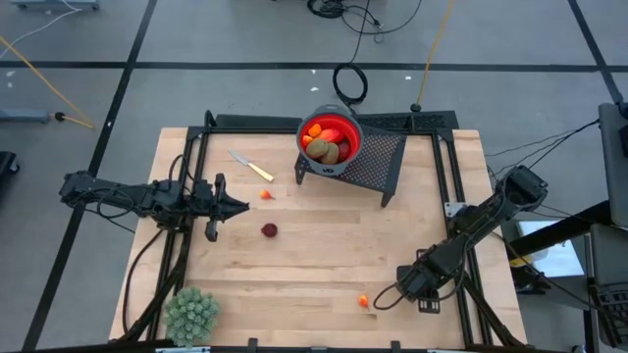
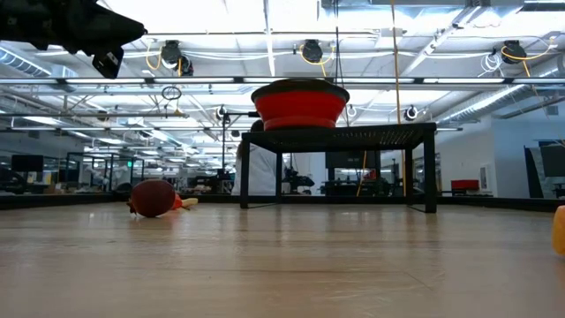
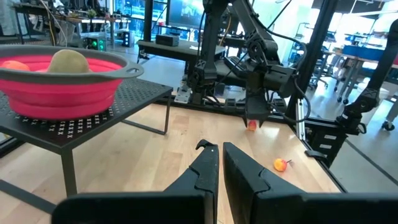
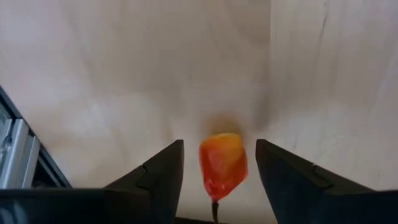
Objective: Pick & Place Fruit
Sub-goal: Put the right pear into the strainer bowl on the shelf
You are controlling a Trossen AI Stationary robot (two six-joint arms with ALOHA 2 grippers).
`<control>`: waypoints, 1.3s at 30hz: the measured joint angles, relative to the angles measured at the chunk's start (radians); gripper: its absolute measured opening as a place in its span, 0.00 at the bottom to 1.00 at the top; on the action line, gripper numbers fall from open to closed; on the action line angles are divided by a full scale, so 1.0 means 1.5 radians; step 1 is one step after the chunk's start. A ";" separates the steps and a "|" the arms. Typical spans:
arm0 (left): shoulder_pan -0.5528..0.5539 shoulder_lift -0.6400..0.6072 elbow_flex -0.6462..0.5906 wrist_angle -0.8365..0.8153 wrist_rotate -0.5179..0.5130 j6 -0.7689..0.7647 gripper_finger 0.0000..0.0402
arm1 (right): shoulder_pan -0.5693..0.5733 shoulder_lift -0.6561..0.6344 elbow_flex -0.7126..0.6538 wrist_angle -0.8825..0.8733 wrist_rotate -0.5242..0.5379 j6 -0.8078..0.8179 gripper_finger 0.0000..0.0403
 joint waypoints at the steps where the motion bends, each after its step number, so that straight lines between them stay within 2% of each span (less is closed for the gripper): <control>1: 0.000 0.000 0.000 0.000 0.000 0.000 0.05 | 0.000 0.000 -0.004 0.004 0.000 0.000 0.46; 15: 0.000 0.000 0.000 0.000 0.000 0.003 0.05 | 0.001 0.000 -0.016 0.004 -0.001 -0.005 0.41; 31: 0.000 0.000 0.000 0.000 0.000 0.002 0.05 | 0.032 0.000 -0.022 0.004 -0.001 -0.005 0.47; 39: 0.000 0.000 0.000 0.000 0.000 0.002 0.05 | 0.032 0.000 -0.022 0.003 0.001 -0.005 0.40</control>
